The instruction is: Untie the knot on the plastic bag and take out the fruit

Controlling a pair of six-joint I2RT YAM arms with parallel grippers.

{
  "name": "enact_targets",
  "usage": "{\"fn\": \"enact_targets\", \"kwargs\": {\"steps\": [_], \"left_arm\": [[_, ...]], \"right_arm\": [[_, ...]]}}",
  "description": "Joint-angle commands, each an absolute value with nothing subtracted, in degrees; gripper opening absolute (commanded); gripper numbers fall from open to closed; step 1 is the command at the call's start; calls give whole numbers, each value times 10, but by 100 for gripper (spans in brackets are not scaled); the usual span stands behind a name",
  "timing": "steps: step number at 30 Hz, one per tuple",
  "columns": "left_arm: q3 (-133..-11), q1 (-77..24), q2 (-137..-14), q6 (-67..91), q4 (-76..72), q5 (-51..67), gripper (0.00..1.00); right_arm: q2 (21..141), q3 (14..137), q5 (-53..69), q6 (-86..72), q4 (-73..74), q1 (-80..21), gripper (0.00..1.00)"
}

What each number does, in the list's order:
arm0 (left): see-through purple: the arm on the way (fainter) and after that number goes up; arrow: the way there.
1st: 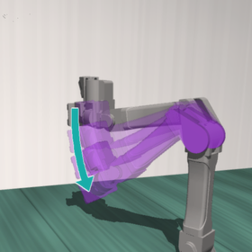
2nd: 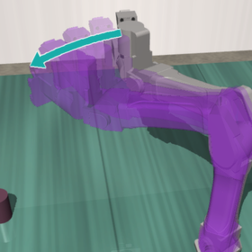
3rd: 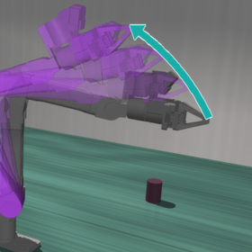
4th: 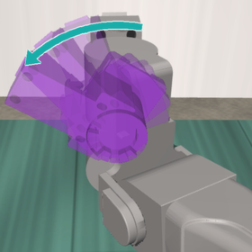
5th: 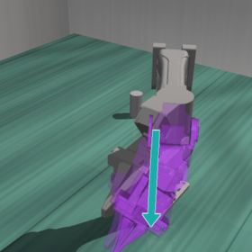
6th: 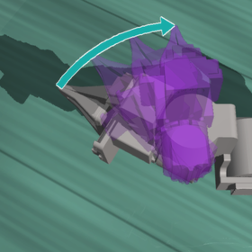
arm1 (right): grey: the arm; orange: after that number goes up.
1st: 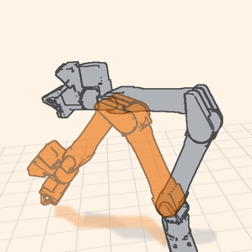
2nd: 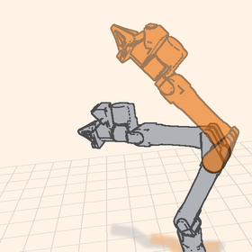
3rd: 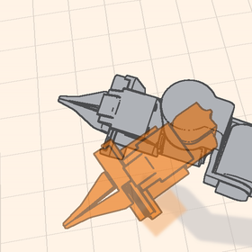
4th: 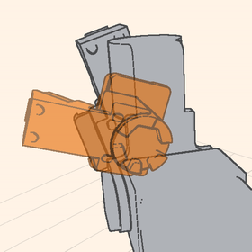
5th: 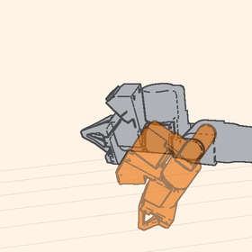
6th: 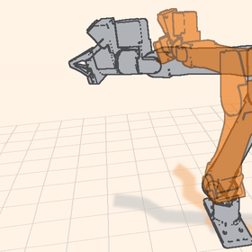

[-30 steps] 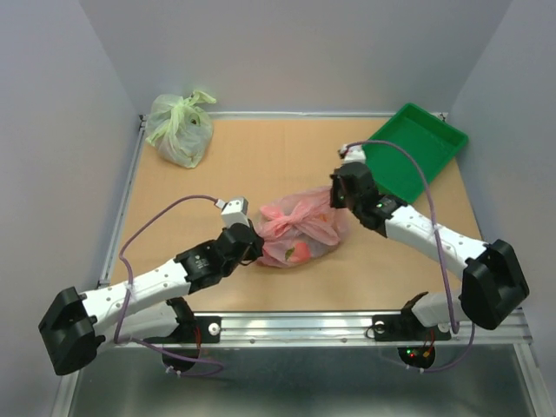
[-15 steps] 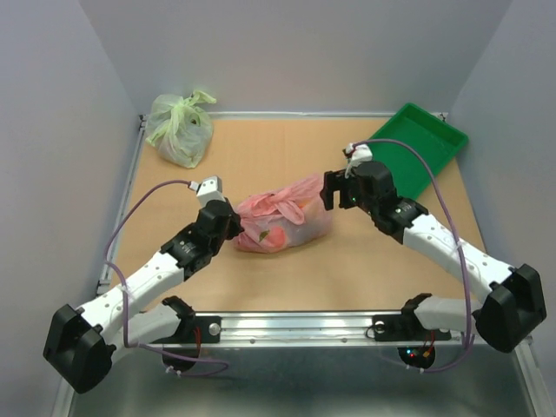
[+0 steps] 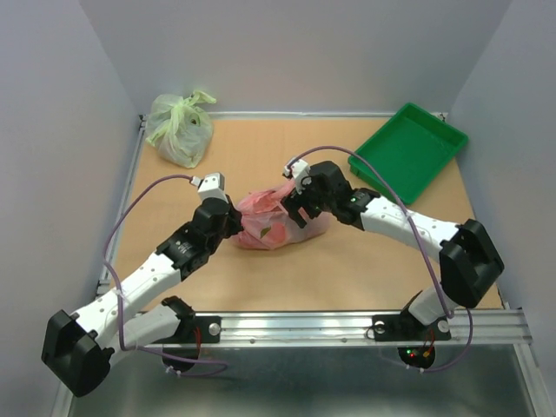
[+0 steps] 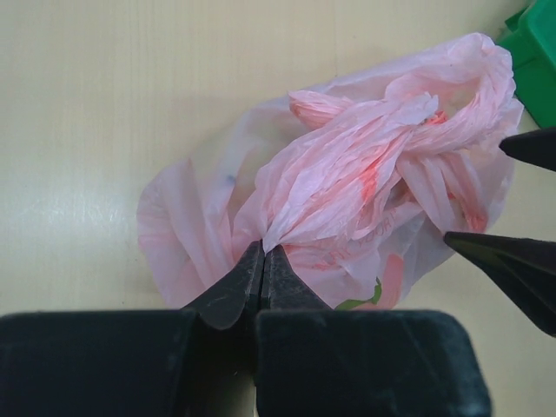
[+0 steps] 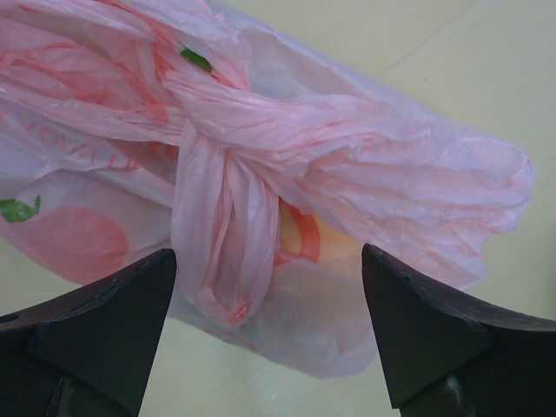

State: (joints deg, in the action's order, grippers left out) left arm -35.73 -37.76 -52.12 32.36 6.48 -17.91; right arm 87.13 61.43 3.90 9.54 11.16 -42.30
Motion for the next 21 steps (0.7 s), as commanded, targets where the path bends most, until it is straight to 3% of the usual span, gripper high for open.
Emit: {"fn": "enact_targets", "kwargs": {"steps": [1,15,20,21], "left_arm": [[-351,-377,-499,323,62,-175,0],[-333,-377,-496,330,70,-170,0],[-332,-377,-492,330,73,-176,0],[-332,-377,-492,330,75,-177,0]], "right_arm": [[894,693,40,168,98,-423,92],[958,751,74,252,101,-423,88],[995,762,64,265,99,-423,82],[1004,765,62,267,99,-423,75]]}}
